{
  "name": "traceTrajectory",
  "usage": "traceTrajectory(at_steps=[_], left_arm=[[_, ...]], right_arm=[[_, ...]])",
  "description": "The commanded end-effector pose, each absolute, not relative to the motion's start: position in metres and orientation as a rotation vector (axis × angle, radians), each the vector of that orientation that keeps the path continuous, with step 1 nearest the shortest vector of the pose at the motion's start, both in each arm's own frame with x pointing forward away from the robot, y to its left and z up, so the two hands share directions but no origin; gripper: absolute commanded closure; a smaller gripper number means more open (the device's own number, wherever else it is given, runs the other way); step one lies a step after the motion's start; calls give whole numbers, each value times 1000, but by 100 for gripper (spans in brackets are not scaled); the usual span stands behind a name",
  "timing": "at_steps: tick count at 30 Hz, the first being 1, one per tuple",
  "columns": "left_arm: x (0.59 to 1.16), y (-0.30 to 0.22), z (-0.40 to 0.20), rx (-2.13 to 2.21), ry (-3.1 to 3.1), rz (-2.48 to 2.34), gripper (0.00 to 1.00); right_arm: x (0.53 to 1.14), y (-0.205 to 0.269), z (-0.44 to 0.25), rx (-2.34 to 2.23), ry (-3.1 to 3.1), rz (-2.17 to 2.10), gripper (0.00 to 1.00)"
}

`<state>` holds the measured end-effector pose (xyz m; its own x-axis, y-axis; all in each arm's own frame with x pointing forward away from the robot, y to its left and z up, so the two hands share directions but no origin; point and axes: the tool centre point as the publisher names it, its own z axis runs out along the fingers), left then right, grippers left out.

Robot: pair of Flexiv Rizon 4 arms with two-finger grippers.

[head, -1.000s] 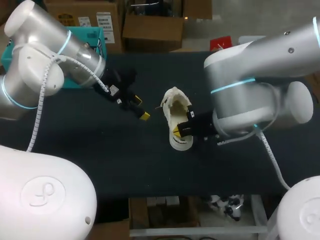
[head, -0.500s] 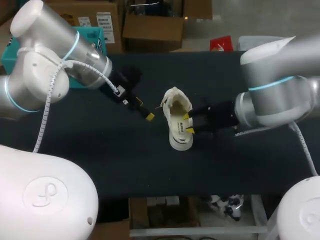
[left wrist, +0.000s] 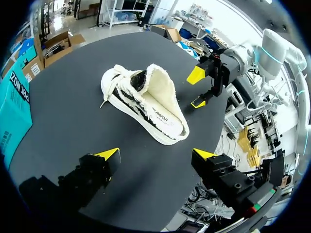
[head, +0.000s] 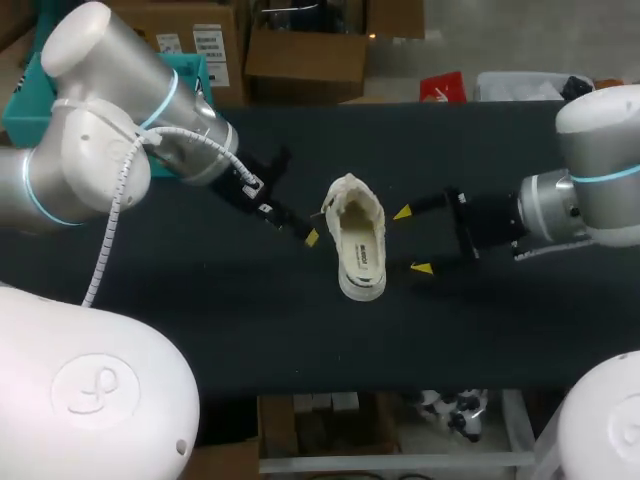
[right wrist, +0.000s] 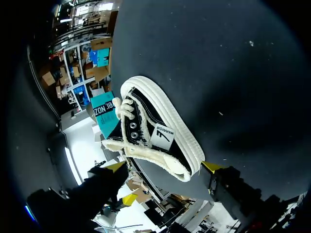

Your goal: Open the shoe tongue, take the insole out of the shoe, put the insole back into the shoe, and pack the shoe into the shoebox

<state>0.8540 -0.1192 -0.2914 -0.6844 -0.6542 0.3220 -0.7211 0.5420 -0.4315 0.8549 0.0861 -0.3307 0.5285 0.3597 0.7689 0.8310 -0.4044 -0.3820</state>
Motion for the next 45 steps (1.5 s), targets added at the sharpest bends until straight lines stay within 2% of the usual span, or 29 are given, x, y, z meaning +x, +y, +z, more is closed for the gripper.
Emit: traceTrajectory(at_steps=[1, 10, 17, 26, 37, 45], left_arm=[[860, -135, -297, 1385, -2664, 696, 0], [860, -135, -297, 1385, -2664, 696, 0], [859, -151, -316, 1651, -2523, 627, 0], [876, -162, -330, 2018, -2392, 547, 0], [879, -166, -332, 2030, -2364, 528, 0], [898, -178, -346, 2201, -2246, 447, 0]], right_arm=[[860, 72, -306, -1785, -1146, -513, 0], [860, 72, -306, -1785, -1146, -513, 0], [852, 55, -306, -1730, -1405, -493, 0], [830, 64, -293, -1774, -1646, -432, 0], [830, 64, -293, -1774, -1646, -432, 0], [834, 30, -295, -1652, -1908, -351, 0]])
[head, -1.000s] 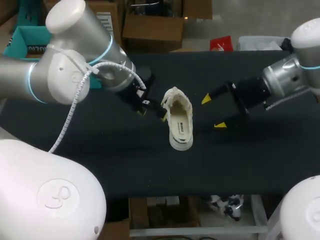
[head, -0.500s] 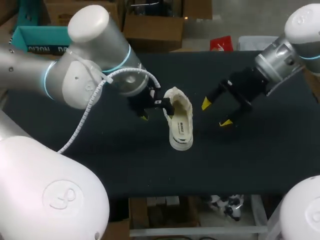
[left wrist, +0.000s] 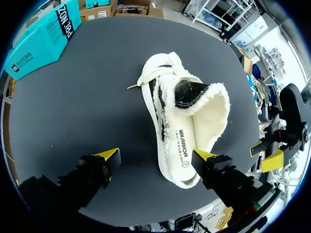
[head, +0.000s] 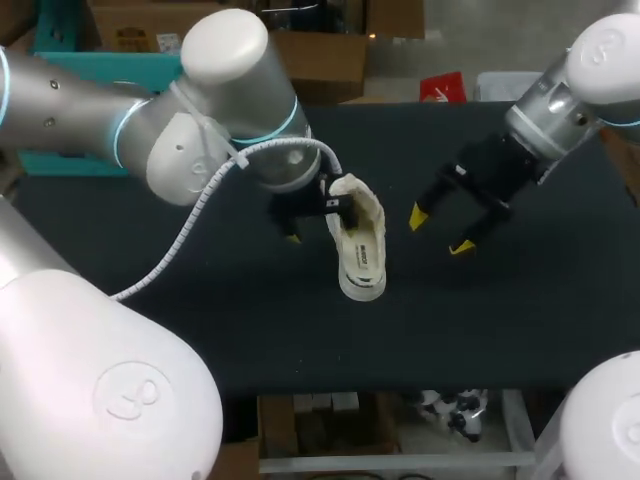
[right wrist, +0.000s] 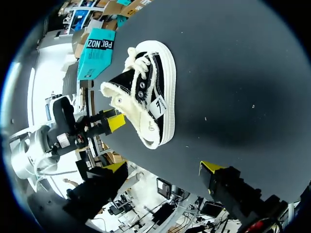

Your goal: Open the shoe tongue, take the insole out of the shoe, put the insole back into the shoe, and pack the shoe into the shoebox

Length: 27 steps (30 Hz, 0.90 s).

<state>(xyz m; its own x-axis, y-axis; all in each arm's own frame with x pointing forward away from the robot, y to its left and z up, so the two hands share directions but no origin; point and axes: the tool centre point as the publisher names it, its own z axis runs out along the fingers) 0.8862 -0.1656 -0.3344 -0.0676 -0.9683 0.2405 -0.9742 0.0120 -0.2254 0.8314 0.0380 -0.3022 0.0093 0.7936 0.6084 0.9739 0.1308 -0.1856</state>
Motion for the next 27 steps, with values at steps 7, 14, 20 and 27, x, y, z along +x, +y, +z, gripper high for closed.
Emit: traceTrajectory(at_steps=[7, 14, 20, 27], left_arm=[[907, -189, -354, 2226, -2212, 437, 22], [911, -193, -358, 2293, -2157, 422, 79], [907, -188, -359, 2292, -2152, 456, 100], [908, -171, -356, 2235, -2162, 524, 100]], right_arm=[[832, 11, -292, -1480, -2231, -235, 0], [829, 6, -293, -1403, -2354, -175, 0], [829, 6, -293, -1403, -2354, -175, 0], [824, -37, -290, -1188, -2637, -161, 0]])
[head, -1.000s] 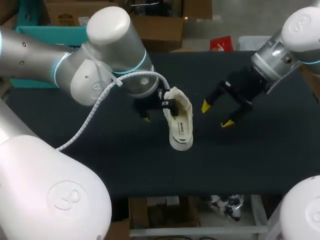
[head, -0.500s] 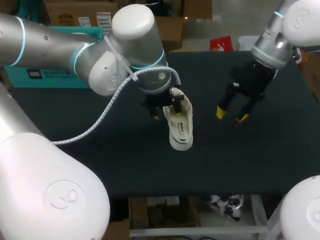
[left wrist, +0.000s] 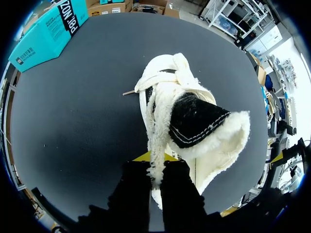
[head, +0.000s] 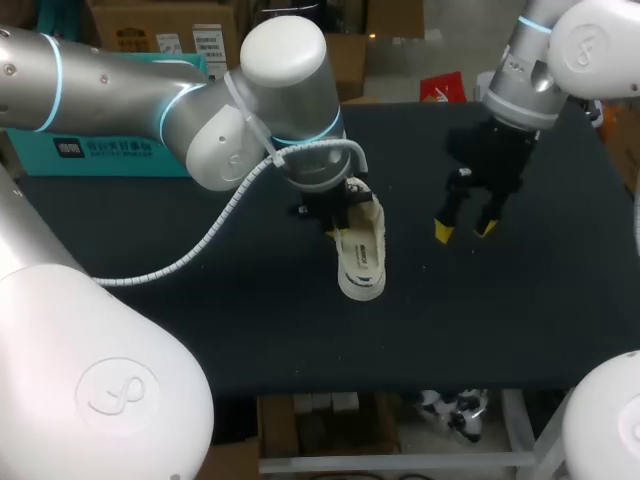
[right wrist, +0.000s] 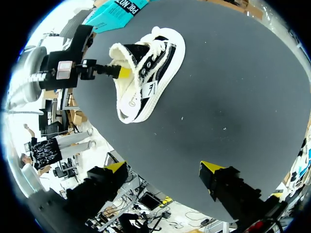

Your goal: Open the shoe tongue, take the insole out of the shoe, put the insole back into the shoe, and pack the shoe into the shoebox

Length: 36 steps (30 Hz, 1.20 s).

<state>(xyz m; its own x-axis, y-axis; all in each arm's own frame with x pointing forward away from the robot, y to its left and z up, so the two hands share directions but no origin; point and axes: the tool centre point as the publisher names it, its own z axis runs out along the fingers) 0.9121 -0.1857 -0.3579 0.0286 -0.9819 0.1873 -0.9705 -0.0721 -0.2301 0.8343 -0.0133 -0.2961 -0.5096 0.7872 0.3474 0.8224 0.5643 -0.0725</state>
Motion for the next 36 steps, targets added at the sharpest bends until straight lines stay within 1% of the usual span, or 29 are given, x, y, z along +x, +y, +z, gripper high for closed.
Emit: traceTrajectory(at_steps=[1, 5, 7, 20, 27, 31, 36], left_arm=[[909, -169, -356, -2219, 2144, -520, 100], [908, -164, -355, -2170, 2188, -534, 100], [907, -162, -352, -2151, 2216, -549, 100], [891, -149, -317, -1666, 2461, -640, 100], [891, -146, -304, -1434, 2588, -687, 100], [897, -142, -296, -1263, 2651, -677, 100], [905, -130, -277, -1011, 2703, -670, 100]], right_arm=[[823, -44, -290, -1143, -2684, -168, 0], [818, -72, -292, -934, -2884, -204, 0], [822, -78, -291, -912, -2834, -201, 0], [822, -78, -291, -912, -2834, -201, 0], [836, -67, -290, -514, -2984, -106, 0], [843, -69, -289, -177, -3078, -124, 0], [850, -65, -288, -50, -3075, -149, 0]])
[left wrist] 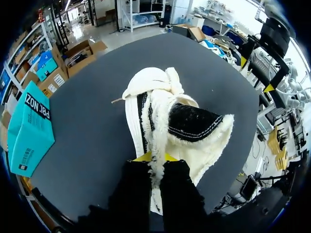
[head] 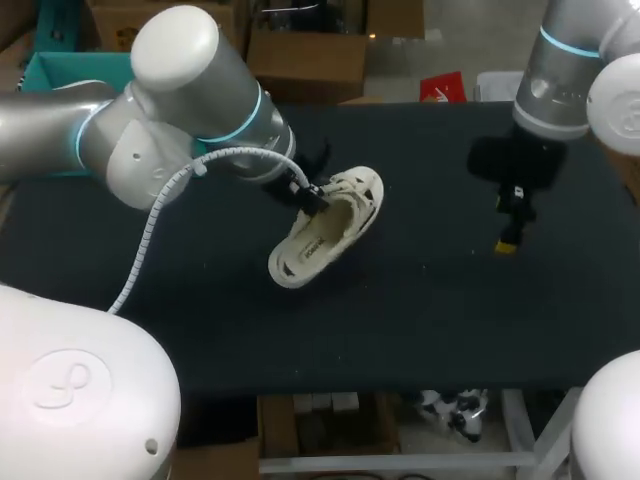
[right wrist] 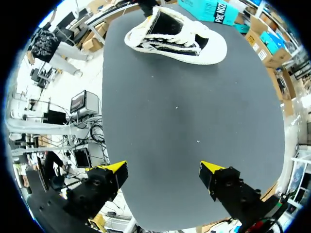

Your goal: Open the shoe tongue, take the insole out of the shoe, put the insole back into the shoe, and pack the shoe into the shoebox

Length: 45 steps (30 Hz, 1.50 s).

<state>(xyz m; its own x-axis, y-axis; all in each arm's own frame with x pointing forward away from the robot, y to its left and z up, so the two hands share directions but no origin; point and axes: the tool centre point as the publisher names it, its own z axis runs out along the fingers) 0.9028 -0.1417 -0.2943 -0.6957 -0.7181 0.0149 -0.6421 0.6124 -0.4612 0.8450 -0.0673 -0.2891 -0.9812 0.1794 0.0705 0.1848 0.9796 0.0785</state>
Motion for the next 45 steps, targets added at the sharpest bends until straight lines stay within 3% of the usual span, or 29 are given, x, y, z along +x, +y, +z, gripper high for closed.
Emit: traceTrajectory(at_steps=[1, 14, 24, 36, 45], left_arm=[[907, -126, -272, -957, 2705, -671, 100], [978, -26, -158, -417, 2599, -812, 100], [1054, 87, -97, -351, 2502, -847, 100], [1172, 213, -108, -607, 2534, -905, 100], [1215, 255, -144, -679, 2582, -856, 100]], right_arm=[[850, -65, -288, -50, -3075, -149, 0], [850, -65, -288, -50, -3075, -149, 0], [850, -65, -288, -50, -3075, -149, 0], [850, -65, -288, -50, -3075, -149, 0], [850, -65, -288, -50, -3075, -149, 0]])
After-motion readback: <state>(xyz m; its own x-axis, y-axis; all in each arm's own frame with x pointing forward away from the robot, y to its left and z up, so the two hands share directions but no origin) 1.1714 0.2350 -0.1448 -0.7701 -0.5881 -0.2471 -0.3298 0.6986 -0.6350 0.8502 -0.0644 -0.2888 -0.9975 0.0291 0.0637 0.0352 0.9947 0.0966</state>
